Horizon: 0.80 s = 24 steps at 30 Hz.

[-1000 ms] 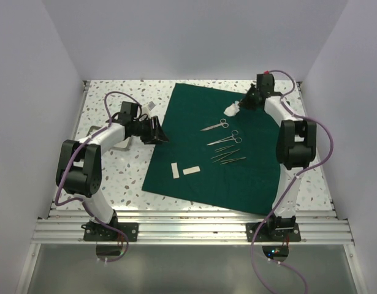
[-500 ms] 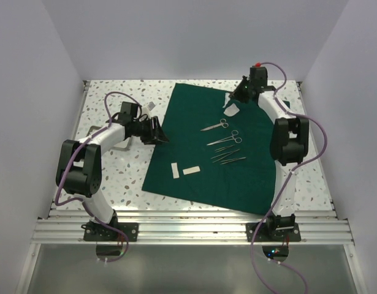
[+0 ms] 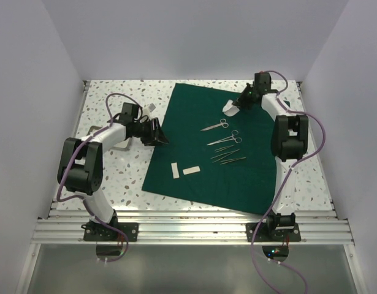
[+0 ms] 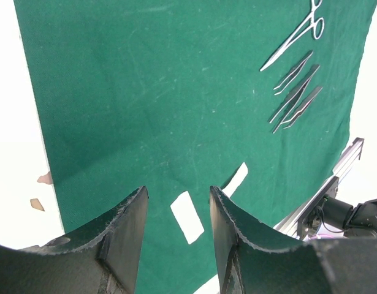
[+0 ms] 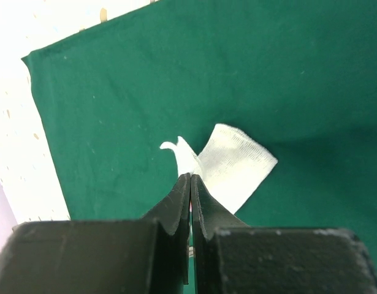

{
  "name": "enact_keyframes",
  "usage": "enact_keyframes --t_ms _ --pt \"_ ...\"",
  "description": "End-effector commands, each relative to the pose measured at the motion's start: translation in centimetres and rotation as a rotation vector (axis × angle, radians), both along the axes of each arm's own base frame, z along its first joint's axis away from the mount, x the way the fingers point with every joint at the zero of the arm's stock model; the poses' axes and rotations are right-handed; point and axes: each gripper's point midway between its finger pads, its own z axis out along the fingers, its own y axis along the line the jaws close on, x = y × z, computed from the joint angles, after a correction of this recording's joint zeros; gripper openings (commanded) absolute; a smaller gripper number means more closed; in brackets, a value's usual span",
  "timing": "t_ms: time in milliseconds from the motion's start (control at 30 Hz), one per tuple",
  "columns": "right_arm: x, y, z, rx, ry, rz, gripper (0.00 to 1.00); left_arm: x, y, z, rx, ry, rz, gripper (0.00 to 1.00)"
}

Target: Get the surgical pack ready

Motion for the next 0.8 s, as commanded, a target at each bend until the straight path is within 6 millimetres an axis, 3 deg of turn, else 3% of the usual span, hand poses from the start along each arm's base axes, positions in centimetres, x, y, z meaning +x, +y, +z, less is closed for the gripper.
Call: enact_keyframes --t_ms 0,400,767 --pt "0.9 -0.2 1.5 0.012 -0.03 0.02 0.0 0.7 -0.6 0.7 -0.017 -0.031 -0.032 0.49" --pt "0.8 -0.8 -0.2 -0.026 0.022 0.042 0.0 0.8 -0.6 0.4 -0.014 -0.026 -0.041 0.49" --pt "0.6 -2.6 -0.9 -0.047 0.042 0.024 0.0 0.8 -0.5 0.4 -0.012 -0.024 -0.042 0.49"
